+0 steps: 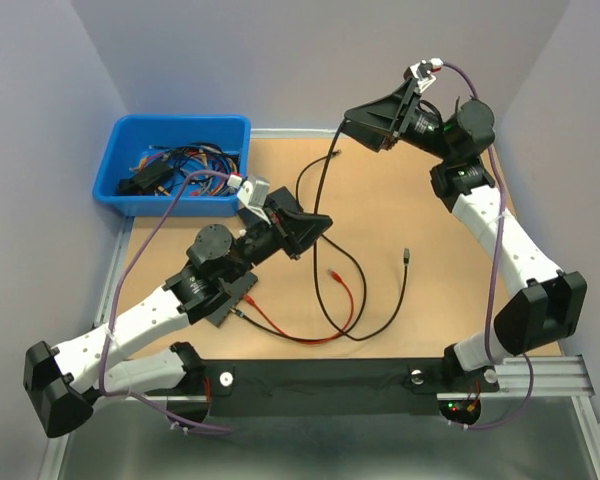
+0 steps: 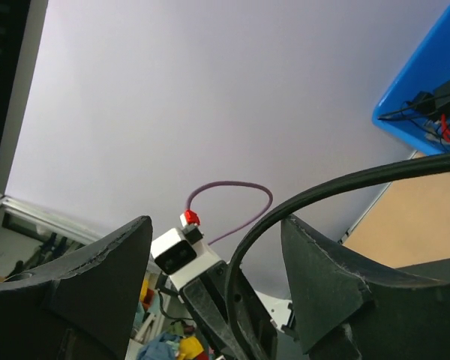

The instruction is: Insert the plug into the switch port

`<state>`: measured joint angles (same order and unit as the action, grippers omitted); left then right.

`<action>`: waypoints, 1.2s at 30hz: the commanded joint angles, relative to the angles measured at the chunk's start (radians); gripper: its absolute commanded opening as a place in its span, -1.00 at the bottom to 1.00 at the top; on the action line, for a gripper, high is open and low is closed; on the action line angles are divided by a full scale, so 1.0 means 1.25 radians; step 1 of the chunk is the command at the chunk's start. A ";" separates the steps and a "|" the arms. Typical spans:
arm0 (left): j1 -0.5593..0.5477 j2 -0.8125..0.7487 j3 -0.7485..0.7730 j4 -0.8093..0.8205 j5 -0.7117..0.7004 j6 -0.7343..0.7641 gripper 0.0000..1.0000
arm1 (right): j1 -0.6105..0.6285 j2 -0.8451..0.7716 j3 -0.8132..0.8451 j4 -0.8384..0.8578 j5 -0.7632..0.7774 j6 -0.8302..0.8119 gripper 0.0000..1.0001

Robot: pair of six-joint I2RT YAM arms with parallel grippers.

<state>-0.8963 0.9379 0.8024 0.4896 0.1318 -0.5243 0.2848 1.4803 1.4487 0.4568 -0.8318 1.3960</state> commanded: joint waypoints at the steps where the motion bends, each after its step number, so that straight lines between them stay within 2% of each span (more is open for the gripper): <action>1: -0.014 -0.031 -0.031 0.040 -0.012 -0.016 -1.00 | 0.003 0.006 0.039 0.037 0.049 0.016 0.48; 9: -0.057 -0.039 -0.063 0.037 -0.013 -0.004 -1.00 | 0.002 0.059 0.100 0.042 0.097 0.034 0.43; 12: -0.078 -0.041 -0.073 0.027 -0.033 0.000 -1.00 | -0.001 0.094 0.149 0.043 0.101 0.048 0.32; 13: -0.082 -0.041 -0.073 0.019 -0.034 0.002 -1.00 | -0.001 0.103 0.160 0.044 0.102 0.051 0.21; 14: -0.087 -0.041 -0.074 0.016 -0.039 0.006 -1.00 | -0.002 0.119 0.170 0.046 0.100 0.055 0.18; 24: -0.128 -0.056 -0.095 -0.003 -0.091 0.005 -1.00 | -0.008 0.189 0.269 0.047 0.096 0.075 0.04; 28: -0.137 -0.073 -0.112 -0.004 -0.099 -0.005 -1.00 | -0.017 0.211 0.290 0.047 0.095 0.082 -0.17; 33: -0.141 -0.083 -0.127 -0.004 -0.129 -0.014 -1.00 | -0.019 0.225 0.310 0.047 0.096 0.087 -0.30; 36: -0.142 -0.083 -0.130 -0.003 -0.135 -0.019 -1.00 | -0.019 0.225 0.309 0.048 0.101 0.088 -0.46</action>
<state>-1.0554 0.8543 0.6601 0.4606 -0.0368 -0.5373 0.2756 1.7725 1.7866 0.4568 -0.7403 1.4982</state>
